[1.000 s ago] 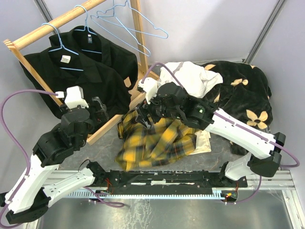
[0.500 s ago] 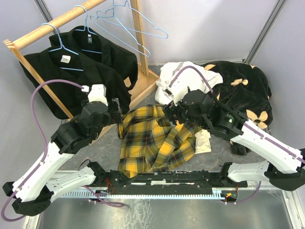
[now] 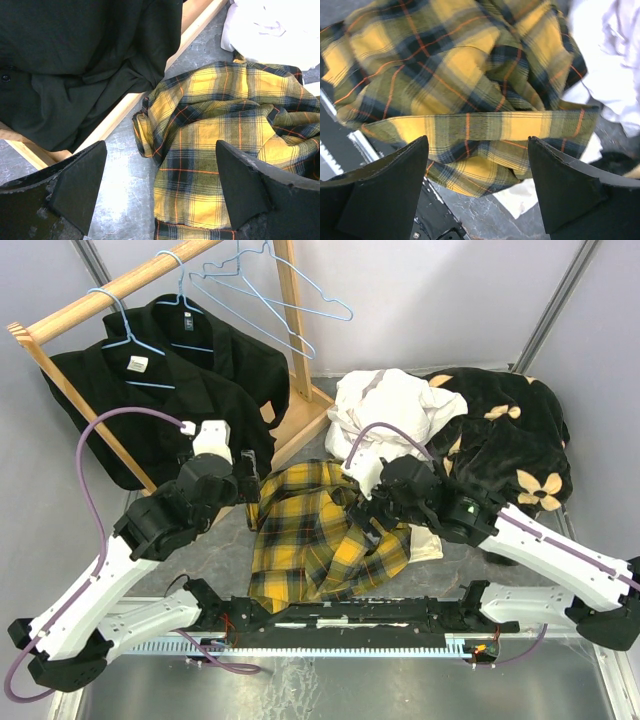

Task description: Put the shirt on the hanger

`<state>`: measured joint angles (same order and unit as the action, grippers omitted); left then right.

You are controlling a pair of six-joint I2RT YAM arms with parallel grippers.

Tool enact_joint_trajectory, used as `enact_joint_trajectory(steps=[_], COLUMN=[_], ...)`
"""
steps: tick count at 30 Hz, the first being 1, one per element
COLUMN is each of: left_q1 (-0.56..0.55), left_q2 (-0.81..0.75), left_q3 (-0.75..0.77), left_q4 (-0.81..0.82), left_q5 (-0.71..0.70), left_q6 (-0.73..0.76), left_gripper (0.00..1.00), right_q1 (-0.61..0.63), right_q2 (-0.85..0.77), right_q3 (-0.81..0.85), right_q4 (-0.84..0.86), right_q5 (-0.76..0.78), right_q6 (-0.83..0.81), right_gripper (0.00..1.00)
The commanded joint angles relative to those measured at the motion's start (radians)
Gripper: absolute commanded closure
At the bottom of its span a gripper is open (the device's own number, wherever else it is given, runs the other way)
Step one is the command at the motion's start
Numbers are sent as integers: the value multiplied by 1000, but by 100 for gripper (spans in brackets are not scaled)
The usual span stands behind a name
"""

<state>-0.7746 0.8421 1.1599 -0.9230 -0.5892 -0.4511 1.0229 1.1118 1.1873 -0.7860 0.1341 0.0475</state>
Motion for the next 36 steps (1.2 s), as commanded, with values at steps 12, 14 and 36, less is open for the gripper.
enact_joint_trajectory(steps=[12,14,36], left_q1=[1,2,3], left_q2=[-14,-16,-17], left_q3=[2,-4,-23], left_q4=[34,34,38], left_q5=[37,38,37], left_q6=[30,29,33], left_gripper=[5,5,5], right_q1=[30,31,28], right_q2=[-62,-49,54], right_q3=[-260,-261,-242], right_q4=[304,261,386], right_q5=[-208,-226,-67], right_q6=[-407,-434,-382], right_gripper=[23,23,100])
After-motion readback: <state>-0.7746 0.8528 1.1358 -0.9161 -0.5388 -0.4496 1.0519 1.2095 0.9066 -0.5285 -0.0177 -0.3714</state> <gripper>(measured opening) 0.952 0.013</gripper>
